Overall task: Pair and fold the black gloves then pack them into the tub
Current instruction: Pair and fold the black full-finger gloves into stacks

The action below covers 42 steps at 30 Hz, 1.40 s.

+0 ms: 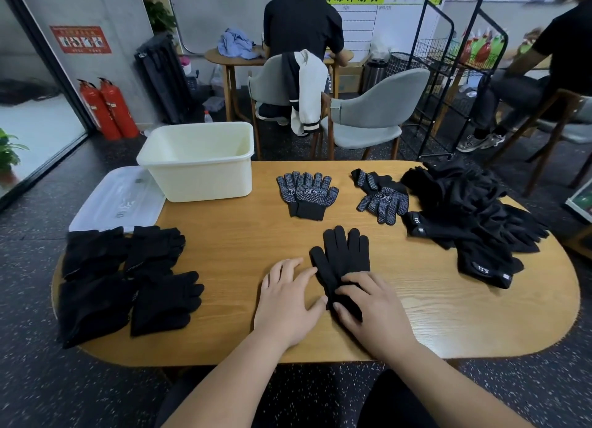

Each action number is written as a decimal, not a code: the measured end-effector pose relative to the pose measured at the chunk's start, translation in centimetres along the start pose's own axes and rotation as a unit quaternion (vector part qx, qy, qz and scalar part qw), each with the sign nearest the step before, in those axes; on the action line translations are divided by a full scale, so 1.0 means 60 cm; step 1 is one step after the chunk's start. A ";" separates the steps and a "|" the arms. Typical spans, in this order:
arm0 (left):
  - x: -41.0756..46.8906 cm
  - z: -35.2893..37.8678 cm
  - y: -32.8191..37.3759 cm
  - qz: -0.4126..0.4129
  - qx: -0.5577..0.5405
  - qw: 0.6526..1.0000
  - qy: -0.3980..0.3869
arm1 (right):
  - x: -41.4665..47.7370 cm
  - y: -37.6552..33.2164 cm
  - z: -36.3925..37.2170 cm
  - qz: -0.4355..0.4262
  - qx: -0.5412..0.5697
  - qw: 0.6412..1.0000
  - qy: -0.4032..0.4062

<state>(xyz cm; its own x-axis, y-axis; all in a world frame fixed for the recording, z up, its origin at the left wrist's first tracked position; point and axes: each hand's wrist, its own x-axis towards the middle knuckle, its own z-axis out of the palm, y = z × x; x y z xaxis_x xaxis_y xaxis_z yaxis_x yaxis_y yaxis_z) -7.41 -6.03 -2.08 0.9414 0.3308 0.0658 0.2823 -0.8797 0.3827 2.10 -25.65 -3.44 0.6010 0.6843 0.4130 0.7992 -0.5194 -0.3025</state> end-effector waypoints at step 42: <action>0.002 0.000 0.001 -0.004 -0.005 1.000 0.022 | 0.171 -0.005 0.044 0.138 -0.106 0.964 -0.199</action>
<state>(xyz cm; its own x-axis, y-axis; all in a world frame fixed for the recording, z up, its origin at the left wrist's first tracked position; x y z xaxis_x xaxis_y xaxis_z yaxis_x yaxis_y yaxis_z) -7.27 -6.01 -2.06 0.9298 0.3534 0.1027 0.2885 -0.8733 0.3926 8.03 -17.14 -1.39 0.7795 0.6255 -0.0333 0.6144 -0.7738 -0.1542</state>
